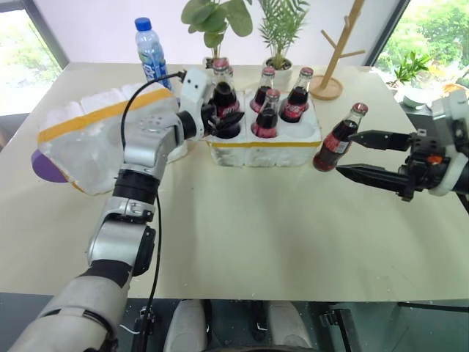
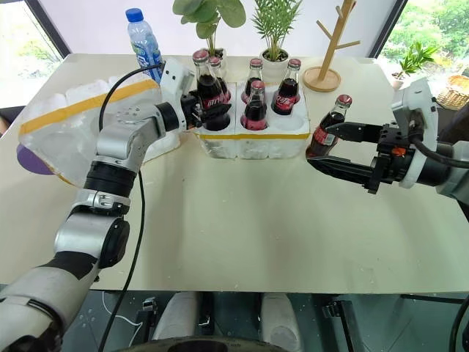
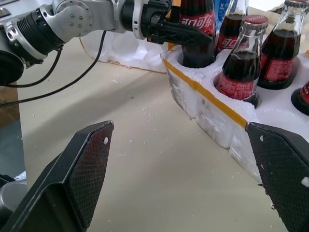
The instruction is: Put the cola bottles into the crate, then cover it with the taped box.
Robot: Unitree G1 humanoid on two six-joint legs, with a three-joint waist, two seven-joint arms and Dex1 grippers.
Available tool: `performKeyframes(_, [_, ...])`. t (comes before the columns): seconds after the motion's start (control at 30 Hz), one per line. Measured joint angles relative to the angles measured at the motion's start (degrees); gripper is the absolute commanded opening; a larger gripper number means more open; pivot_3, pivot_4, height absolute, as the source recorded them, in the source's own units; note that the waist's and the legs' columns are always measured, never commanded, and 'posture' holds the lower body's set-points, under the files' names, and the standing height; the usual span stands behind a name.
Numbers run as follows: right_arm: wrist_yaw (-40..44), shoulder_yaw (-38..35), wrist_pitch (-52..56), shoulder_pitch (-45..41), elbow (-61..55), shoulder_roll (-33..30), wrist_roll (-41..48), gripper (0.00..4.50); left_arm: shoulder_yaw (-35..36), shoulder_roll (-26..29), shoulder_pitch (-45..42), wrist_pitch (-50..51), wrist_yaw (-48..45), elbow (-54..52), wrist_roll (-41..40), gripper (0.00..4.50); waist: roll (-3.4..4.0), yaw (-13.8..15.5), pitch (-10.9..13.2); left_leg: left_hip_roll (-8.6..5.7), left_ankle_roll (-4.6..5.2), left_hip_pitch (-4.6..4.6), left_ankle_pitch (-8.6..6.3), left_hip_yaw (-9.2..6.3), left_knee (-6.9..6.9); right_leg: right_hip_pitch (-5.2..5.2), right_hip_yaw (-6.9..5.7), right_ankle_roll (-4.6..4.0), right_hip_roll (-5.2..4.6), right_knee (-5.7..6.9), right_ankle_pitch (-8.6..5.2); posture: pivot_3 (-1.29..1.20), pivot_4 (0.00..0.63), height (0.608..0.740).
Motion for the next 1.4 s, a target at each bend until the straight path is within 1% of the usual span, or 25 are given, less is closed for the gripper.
performKeyframes(0.03, [-0.1, 0.0, -0.2, 0.0, -0.1, 0.0, -0.4, 4.50, -0.2, -0.1, 0.0, -0.2, 0.0, 0.6, 0.5, 4.13, 0.00, 0.0, 0.0, 0.00, 0.00, 0.00, 0.00, 0.00, 0.00, 0.00, 0.00, 0.00, 0.00, 0.00, 0.00, 0.00, 0.150, 0.740])
performKeyframes(0.07, [-0.3, 0.0, -0.4, 0.0, -0.1, 0.1, -0.7, 4.50, -0.3, -0.2, -0.2, -0.4, 0.0, 1.2, 1.0, 4.49, 0.00, 0.0, 0.0, 0.00, 0.00, 0.00, 0.00, 0.00, 0.00, 0.00, 0.00, 0.00, 0.00, 0.00, 0.00, 0.00, 0.150, 0.740])
performKeyframes(0.23, [-2.4, 3.1, -3.0, 1.4, -0.1, 0.4, -6.0, 4.50, -1.3, 0.0, -1.0, -2.2, -0.9, 2.0, 2.7, 4.49, 0.00, 0.0, 0.0, 0.00, 0.01, 0.01, -0.01, 0.00, 0.01, 0.00, 0.00, 0.00, 0.00, 0.01, 0.00, 0.00, 0.150, 0.740])
performKeyframes(0.33, [-4.3, 3.9, -3.9, 4.3, 0.5, 2.2, -9.2, 4.50, 0.5, 1.7, -1.0, -1.7, -3.7, 0.2, 0.5, 4.49, 0.00, 0.0, 0.0, 0.01, 0.01, 0.01, 0.00, 0.01, 0.01, 0.00, 0.00, 0.00, 0.00, 0.01, 0.00, 0.00, 0.150, 0.740])
performKeyframes(0.5, [-9.3, 4.0, -4.4, 6.2, 3.4, 6.5, -12.8, 4.50, 6.7, 6.0, -1.9, 4.4, -11.0, -9.9, -9.2, 4.49, 0.02, -0.1, 0.0, 0.02, -0.06, 0.03, 0.03, 0.02, 0.02, 0.00, 0.01, 0.00, 0.00, 0.04, 0.00, 0.00, 0.150, 0.740])
performKeyframes(0.57, [-11.3, 4.3, -4.9, 6.1, 4.8, 8.3, -14.4, 4.50, 8.6, 8.0, -2.0, 8.7, -14.2, -14.5, -14.0, 4.49, 0.02, -0.1, 0.0, 0.02, -0.10, 0.03, 0.06, 0.02, 0.03, 0.01, 0.01, 0.00, 0.00, 0.05, 0.00, 0.00, 0.150, 0.740])
performKeyframes(0.6, [-12.5, 4.7, -5.7, 6.0, 5.7, 9.6, -15.6, 4.50, 9.5, 9.6, -1.7, 12.5, -16.7, -18.0, -17.8, 4.49, 0.02, -0.2, 0.0, 0.02, -0.27, 0.03, 0.15, 0.02, 0.03, 0.01, 0.02, 0.00, 0.00, 0.05, 0.00, 0.00, 0.150, 0.740])
performKeyframes(0.67, [-14.1, 5.7, -6.7, 5.5, 7.2, 11.4, -17.3, 4.50, 9.8, 12.4, 0.0, 17.2, -20.7, -23.3, -22.5, 4.49, 0.10, -0.3, -0.1, 0.02, -0.32, 0.08, 0.18, 0.03, 0.02, 0.02, 0.06, 0.01, 0.00, 0.06, 0.00, 0.00, 0.150, 0.740])
performKeyframes(0.73, [-16.4, 6.9, -8.0, 3.8, 9.3, 14.1, -19.4, 4.50, 8.6, 16.0, 4.3, 20.1, -25.1, -29.2, -25.1, 4.49, 0.22, -0.6, -0.1, 0.02, -0.33, 0.15, 0.19, 0.05, 0.00, 0.05, 0.12, 0.00, 0.02, 0.09, -0.01, 0.00, 0.150, 0.740])
performKeyframes(0.8, [-18.4, 7.6, -9.0, 2.6, 12.0, 16.2, -21.3, 4.50, 5.9, 17.9, 8.8, 20.7, -27.2, -32.2, -25.0, 4.49, 0.26, -0.6, -0.2, 0.02, -0.29, 0.16, 0.17, 0.05, 0.01, 0.06, 0.13, 0.00, 0.03, 0.13, -0.01, 0.00, 0.150, 0.740])
performKeyframes(0.9, [-19.7, 9.0, -11.0, 0.1, 15.1, 18.6, -23.5, 4.50, 3.0, 18.6, 12.5, 20.5, -27.3, -33.0, -23.6, 4.49, 0.25, -0.3, -0.1, 0.01, -0.18, 0.12, 0.10, 0.00, 0.03, 0.06, 0.16, 0.00, 0.08, 0.14, 0.00, 0.00, 0.150, 0.740])
performKeyframes(1.13, [-20.9, 12.9, -16.0, -7.7, 25.2, 23.3, -28.5, 4.50, 2.2, 18.5, 13.1, 18.8, -25.8, -34.3, -22.4, 4.49, 0.25, -0.2, -0.1, 0.00, -0.09, 0.11, 0.05, 0.03, 0.03, 0.03, 0.25, -0.01, 0.10, 0.12, -0.01, 0.00, 0.150, 0.740])
performKeyframes(1.37, [-20.4, 14.6, -21.0, -15.0, 37.1, 27.3, -32.1, 4.50, 2.2, 18.3, 13.5, 18.6, -24.2, -34.7, -21.9, 4.49, 0.25, -0.6, -0.1, 0.02, -0.09, 0.11, 0.05, 0.03, 0.02, 0.03, 0.26, -0.01, 0.13, 0.12, -0.01, 0.00, 0.150, 0.740])
performKeyframes(1.4, [-20.4, 15.0, -22.0, -16.1, 39.1, 27.8, -32.7, 4.25, 2.2, 18.3, 13.5, 18.6, -24.1, -34.8, -21.9, 4.50, 0.26, -0.6, -0.1, 0.02, -0.09, 0.11, 0.05, 0.03, 0.02, 0.02, 0.26, -0.01, 0.13, 0.12, -0.01, 0.00, 0.150, 0.740])
